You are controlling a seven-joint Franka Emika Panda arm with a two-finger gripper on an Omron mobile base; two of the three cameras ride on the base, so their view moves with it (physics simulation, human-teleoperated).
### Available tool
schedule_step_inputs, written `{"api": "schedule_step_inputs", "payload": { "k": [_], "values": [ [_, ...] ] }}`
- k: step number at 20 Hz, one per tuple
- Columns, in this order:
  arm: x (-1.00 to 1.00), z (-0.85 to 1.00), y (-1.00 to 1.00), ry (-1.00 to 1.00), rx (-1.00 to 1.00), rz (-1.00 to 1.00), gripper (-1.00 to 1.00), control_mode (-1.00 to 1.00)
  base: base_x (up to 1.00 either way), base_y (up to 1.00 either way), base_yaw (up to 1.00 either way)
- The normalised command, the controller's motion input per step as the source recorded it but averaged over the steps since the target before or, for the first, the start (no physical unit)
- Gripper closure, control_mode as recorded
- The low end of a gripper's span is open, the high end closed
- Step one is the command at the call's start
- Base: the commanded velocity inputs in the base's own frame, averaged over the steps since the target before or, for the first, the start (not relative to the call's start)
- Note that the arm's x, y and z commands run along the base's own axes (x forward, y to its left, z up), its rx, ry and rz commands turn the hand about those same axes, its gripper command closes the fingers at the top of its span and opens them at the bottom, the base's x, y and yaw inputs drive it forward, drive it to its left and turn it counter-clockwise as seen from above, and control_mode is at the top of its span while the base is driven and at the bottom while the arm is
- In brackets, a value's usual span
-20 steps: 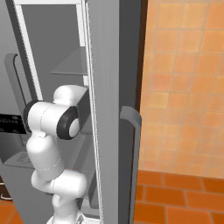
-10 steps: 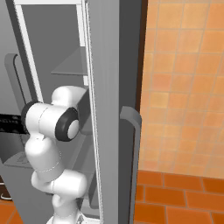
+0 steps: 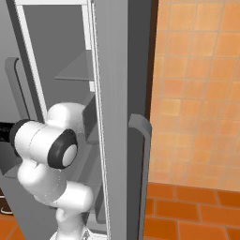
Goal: Place one mushroom and one steak in each tupperware on the nearby counter, to pack two identical lunches.
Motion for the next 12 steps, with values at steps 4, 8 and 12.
{"api": "schedule_step_inputs", "payload": {
  "k": [4, 8, 12],
  "values": [
    [-0.74, 0.51, 0.34, -0.15, 0.00, -0.03, 1.00, -1.00, 0.00, 0.00, 0.00],
    [-0.87, 0.66, 0.22, 0.00, 0.00, -0.03, 1.00, -1.00, 0.00, 0.00, 0.00],
    [-0.97, 0.59, 0.34, 0.03, 0.00, 0.00, 1.00, -1.00, 0.00, 0.00, 0.00]
  ]
}}
